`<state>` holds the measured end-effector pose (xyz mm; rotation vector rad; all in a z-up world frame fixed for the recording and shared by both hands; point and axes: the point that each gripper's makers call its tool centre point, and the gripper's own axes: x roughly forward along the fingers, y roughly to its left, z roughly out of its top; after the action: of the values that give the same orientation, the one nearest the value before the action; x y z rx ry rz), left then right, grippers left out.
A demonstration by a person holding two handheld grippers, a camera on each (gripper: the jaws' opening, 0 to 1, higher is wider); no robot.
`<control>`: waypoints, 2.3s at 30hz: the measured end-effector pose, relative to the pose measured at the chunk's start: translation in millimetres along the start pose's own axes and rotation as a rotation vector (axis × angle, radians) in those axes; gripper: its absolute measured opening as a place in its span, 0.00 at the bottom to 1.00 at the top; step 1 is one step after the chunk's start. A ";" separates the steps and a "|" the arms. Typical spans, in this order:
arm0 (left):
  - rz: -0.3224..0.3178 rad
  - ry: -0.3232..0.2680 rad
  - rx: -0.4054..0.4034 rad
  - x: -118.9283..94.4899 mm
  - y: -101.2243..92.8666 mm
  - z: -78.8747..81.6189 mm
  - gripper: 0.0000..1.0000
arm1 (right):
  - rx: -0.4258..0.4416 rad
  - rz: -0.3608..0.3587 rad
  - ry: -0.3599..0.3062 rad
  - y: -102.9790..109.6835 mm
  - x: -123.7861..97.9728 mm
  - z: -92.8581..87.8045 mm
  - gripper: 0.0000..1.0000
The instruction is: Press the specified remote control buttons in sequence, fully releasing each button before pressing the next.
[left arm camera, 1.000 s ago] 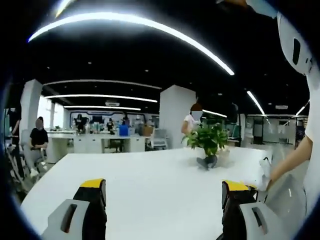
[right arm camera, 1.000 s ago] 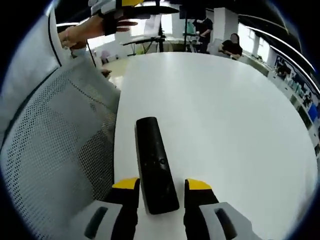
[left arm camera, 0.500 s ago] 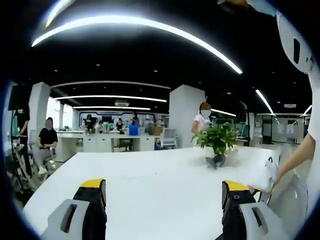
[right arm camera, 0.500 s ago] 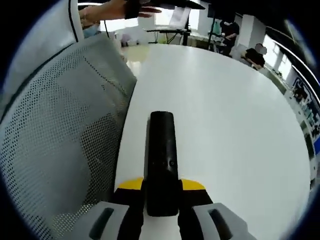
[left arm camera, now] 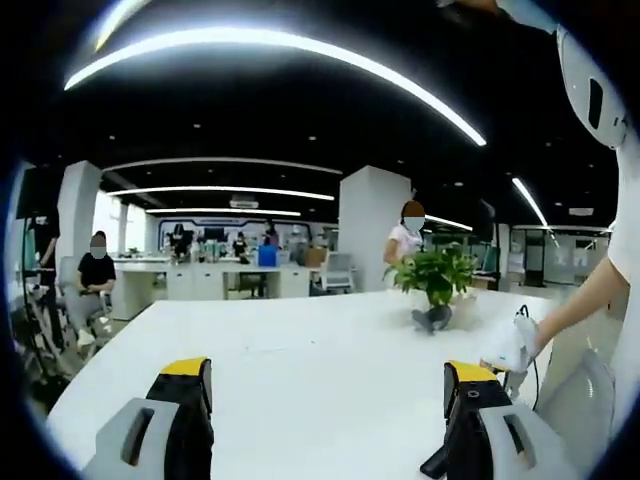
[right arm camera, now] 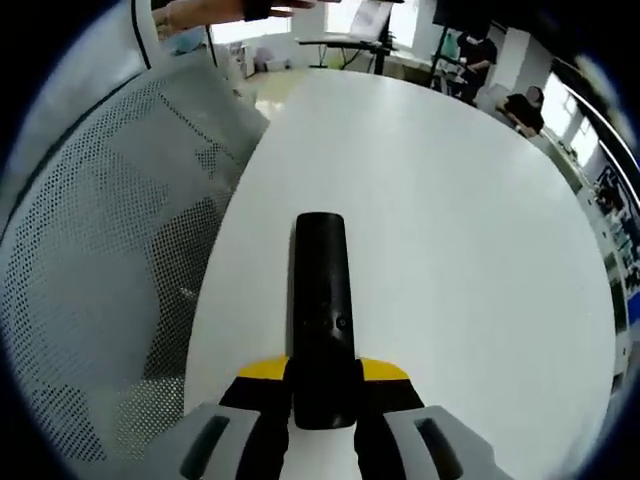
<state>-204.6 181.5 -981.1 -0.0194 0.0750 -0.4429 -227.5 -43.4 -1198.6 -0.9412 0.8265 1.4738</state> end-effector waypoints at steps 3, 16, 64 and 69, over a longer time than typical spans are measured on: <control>-0.006 0.006 0.010 0.4 -1.4 -1.2 1.00 | 0.014 0.010 0.013 -9.0 -2.2 -4.2 0.21; -0.006 0.008 0.004 1.2 0.7 -2.1 1.00 | 0.059 0.005 0.018 -48.1 -9.9 -16.8 0.21; 0.015 0.048 -0.003 6.1 18.8 -7.4 0.99 | 0.068 -0.055 0.017 -172.2 -25.9 -15.9 0.21; 0.023 0.049 -0.011 5.4 19.8 -7.9 0.99 | 0.078 -0.059 0.025 -179.9 -25.3 -21.3 0.21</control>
<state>-191.9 197.1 -990.1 -0.0183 0.1256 -0.4205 -45.6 -53.9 -1182.6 -0.9201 0.8611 1.3718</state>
